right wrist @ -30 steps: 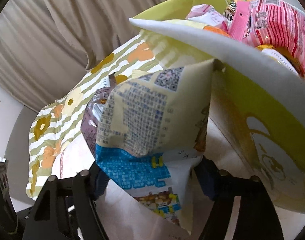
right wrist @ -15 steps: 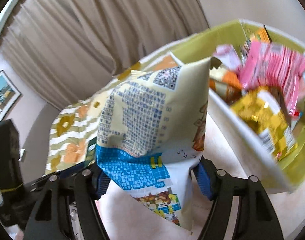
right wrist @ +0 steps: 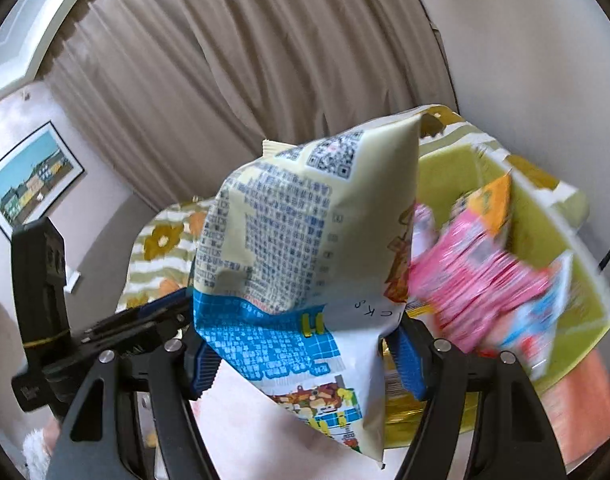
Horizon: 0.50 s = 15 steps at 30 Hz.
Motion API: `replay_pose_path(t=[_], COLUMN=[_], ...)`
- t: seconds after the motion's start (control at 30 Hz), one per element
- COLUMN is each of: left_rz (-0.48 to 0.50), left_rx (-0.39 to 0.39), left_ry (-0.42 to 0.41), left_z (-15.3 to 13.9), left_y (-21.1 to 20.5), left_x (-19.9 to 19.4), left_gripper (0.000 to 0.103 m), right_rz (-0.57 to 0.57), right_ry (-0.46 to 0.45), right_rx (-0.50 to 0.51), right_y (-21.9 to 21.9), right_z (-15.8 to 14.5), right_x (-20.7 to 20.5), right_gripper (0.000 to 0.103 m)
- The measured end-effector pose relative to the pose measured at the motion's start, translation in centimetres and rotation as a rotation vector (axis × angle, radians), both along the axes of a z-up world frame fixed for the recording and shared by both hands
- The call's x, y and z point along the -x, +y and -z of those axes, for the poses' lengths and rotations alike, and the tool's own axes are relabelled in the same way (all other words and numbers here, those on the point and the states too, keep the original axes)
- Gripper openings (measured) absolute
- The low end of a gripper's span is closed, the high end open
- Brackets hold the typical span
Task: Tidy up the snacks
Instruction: 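Carry both snacks over the box and open both grippers to drop them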
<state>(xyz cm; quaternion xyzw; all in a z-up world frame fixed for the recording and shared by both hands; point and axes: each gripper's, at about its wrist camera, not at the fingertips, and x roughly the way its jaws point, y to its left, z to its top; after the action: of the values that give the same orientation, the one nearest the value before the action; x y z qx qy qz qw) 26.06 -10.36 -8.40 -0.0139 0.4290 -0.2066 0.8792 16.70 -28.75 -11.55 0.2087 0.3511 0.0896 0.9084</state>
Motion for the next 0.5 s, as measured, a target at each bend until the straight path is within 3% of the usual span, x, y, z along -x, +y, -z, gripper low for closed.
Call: replay_pose_path(t=[0.2,0.5], left_rz=[-0.029,-0.068], left_rx=[0.026,-0.018], left_ry=[0.025,0.148], left_z=[0.4,4.8], left_y=[-7.1,-13.8], left_x=[0.5,-1.1], left_gripper=[0.04,0.04], right_rz=[-0.07,-0.08], right_ry=[0.051,0.081], right_rx=[0.05,0.052], right_y=[-6.4,-12.3], right_z=[-0.7,0.0], right_x=[-1.5,-2.7], right_gripper=[0.068,0.068])
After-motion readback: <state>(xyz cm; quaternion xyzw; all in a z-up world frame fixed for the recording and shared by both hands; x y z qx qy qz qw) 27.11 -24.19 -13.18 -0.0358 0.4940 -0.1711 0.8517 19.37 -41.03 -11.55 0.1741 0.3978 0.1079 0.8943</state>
